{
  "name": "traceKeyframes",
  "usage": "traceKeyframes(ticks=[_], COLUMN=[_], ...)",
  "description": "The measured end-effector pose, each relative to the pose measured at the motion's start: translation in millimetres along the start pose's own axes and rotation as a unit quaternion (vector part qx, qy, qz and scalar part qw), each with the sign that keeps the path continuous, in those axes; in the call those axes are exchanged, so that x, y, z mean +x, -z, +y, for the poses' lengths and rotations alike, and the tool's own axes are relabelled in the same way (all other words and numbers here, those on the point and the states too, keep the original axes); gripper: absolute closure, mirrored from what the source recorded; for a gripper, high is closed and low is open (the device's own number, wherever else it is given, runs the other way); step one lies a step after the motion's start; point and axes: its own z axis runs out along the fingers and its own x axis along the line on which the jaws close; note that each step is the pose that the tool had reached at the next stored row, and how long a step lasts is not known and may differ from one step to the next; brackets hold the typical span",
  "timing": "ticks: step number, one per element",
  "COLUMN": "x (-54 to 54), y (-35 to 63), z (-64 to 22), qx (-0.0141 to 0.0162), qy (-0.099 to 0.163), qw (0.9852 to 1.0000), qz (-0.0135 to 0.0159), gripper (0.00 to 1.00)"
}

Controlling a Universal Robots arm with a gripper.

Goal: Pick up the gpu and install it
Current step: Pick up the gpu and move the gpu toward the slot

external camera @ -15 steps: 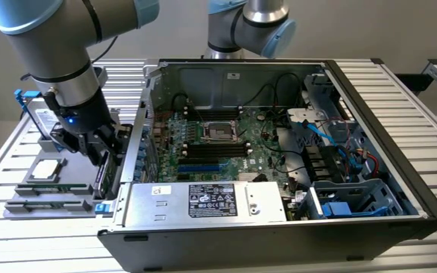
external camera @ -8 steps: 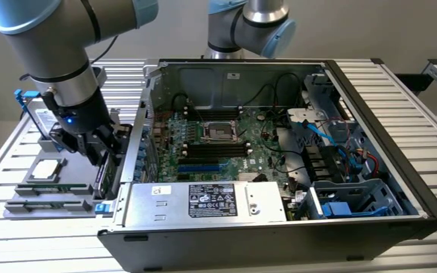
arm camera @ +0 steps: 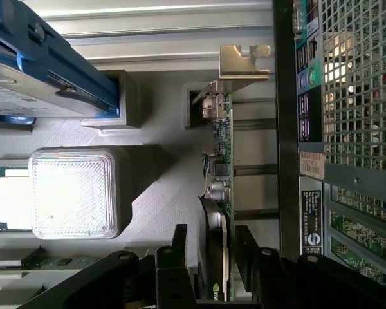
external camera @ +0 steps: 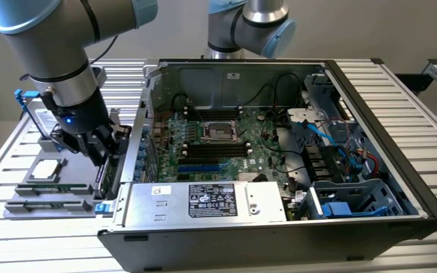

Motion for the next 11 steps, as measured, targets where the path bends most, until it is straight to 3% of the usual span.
traceKeyframes(ticks=[4,5,11], x=[0.0,0.0,0.1], y=[-0.1,-0.1,0.0], z=[0.0,0.0,0.0], qx=[0.0009,0.0011,0.0019], qy=[-0.005,-0.007,-0.014], qw=[1.0000,1.0000,0.9999], qz=[-0.0006,-0.0007,-0.0011], gripper=[0.59,0.66,0.69])
